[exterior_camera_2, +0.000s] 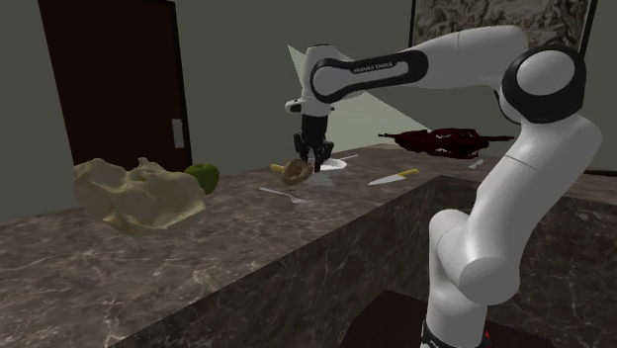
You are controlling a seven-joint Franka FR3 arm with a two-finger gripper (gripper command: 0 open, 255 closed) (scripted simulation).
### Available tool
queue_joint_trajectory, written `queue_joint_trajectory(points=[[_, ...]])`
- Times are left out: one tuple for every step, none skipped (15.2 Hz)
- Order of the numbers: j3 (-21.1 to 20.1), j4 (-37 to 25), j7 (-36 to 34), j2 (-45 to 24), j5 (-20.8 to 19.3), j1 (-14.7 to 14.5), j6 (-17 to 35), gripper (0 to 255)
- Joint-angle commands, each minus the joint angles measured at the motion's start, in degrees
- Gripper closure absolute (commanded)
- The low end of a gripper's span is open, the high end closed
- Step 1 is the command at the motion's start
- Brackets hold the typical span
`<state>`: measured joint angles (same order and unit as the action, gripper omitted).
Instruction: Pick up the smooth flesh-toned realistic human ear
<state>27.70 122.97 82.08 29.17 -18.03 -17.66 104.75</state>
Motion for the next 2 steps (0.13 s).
queue_joint_trajectory(points=[[-0.11,-1.12,0.15,-0.22,0.2,-0.11,-0.91,255],[-0.1,-1.12,0.15,-0.23,0.2,-0.11,-0.91,255]])
